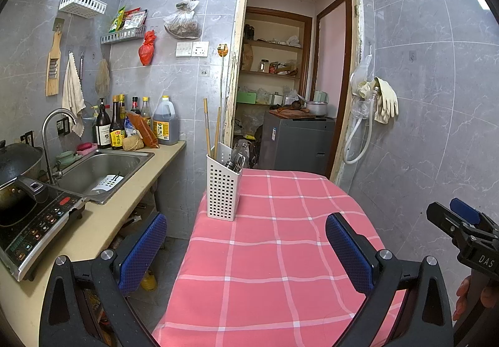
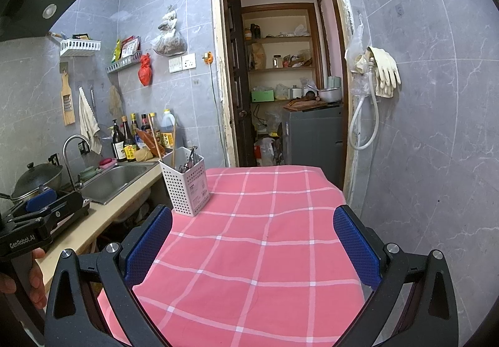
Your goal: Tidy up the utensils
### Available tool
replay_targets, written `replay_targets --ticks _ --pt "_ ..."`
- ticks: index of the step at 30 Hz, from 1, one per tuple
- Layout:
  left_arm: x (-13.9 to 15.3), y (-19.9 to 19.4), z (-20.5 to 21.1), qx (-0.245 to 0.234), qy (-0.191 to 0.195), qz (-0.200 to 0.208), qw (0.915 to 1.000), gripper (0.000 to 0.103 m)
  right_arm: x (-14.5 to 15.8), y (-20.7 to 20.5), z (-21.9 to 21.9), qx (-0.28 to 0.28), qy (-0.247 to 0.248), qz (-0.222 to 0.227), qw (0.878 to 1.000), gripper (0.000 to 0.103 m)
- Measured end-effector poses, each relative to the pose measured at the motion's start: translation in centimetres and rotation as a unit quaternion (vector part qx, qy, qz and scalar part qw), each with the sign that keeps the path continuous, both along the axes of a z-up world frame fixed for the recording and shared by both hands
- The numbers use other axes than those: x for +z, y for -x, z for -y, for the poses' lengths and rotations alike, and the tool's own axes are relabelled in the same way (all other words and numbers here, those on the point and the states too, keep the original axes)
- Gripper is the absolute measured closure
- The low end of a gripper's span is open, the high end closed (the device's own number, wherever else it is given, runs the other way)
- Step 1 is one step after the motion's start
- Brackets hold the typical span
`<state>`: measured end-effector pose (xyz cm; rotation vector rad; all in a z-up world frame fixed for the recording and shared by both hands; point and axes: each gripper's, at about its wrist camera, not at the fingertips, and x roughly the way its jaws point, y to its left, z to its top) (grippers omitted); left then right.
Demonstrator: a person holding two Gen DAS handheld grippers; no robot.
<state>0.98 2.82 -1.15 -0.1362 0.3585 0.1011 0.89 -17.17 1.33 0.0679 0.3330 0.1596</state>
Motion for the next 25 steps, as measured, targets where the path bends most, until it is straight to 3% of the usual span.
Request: replay_targets --ticks 11,25 --pt "0.35 -0.02 0.13 -0.006 0.007 -0.001 1.0000 0.001 0.04 0.01 -0.03 0.000 0.000 -0.001 1.000 0.001" --pt "0.13 -0.17 0.29 -0.001 -0.010 -0.005 0.9999 0.001 -0.35 -0.09 -0.12 0.000 0.000 -0.003 1.000 0.001"
